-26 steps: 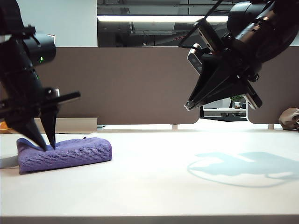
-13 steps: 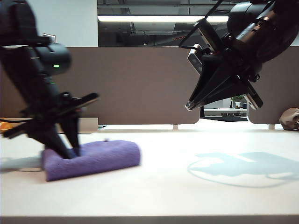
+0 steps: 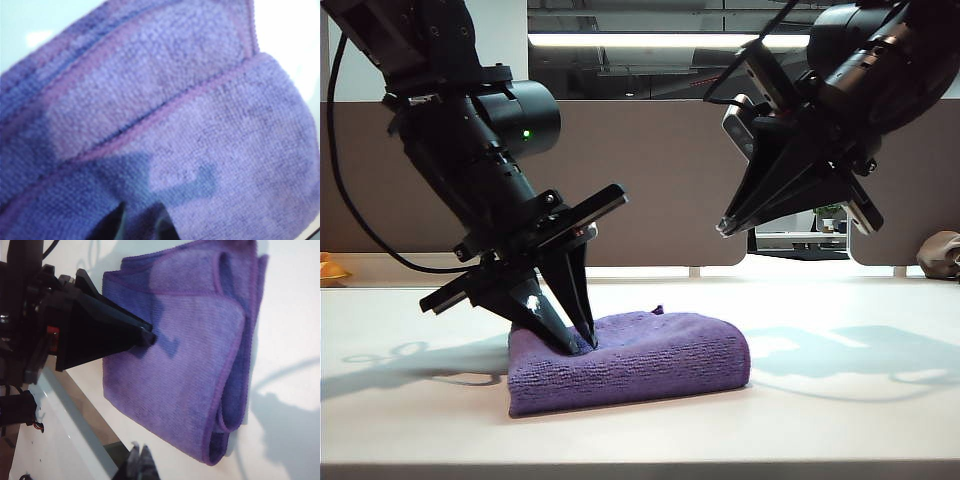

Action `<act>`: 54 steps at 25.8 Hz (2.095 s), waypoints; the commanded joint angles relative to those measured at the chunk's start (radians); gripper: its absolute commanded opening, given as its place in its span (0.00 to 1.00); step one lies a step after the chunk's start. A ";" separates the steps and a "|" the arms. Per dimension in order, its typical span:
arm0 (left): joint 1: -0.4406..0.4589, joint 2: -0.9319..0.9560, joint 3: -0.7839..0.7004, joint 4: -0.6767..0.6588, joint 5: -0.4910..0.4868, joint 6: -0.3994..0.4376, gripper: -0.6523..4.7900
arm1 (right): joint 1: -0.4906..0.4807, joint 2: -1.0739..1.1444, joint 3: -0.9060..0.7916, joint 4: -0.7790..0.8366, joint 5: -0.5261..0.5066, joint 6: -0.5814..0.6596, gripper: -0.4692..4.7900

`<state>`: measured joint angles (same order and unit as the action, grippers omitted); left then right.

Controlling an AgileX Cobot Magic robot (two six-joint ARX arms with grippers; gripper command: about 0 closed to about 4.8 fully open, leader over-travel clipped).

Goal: Fold the bottom of the cloth upward, then fold it vertically to form a square shape.

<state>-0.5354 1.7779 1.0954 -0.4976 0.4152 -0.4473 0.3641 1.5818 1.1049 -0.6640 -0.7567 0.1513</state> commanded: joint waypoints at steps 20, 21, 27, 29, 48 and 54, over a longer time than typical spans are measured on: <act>0.009 -0.552 0.037 0.036 -0.249 0.039 0.11 | 0.000 -0.395 0.002 0.084 0.191 -0.101 0.09; 0.009 -0.611 0.037 0.037 -0.286 0.053 0.11 | 0.000 -0.451 0.002 0.105 0.216 -0.103 0.09; 0.009 -0.858 0.035 0.031 -0.370 0.081 0.11 | 0.000 -0.684 -0.019 0.145 0.261 -0.103 0.09; 0.009 -0.904 0.034 0.018 -0.374 0.081 0.11 | 0.001 -0.735 -0.033 0.145 0.261 -0.102 0.09; 0.010 -1.410 -0.048 -0.282 -0.554 0.161 0.11 | 0.001 -1.297 -0.186 0.121 0.362 -0.017 0.09; 0.010 -1.564 -0.242 -0.262 -0.589 0.098 0.11 | 0.001 -1.373 -0.198 0.081 0.386 -0.016 0.09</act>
<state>-0.5270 0.2230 0.8734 -0.7795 -0.1547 -0.3527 0.3645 0.2272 0.9157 -0.5770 -0.3779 0.1326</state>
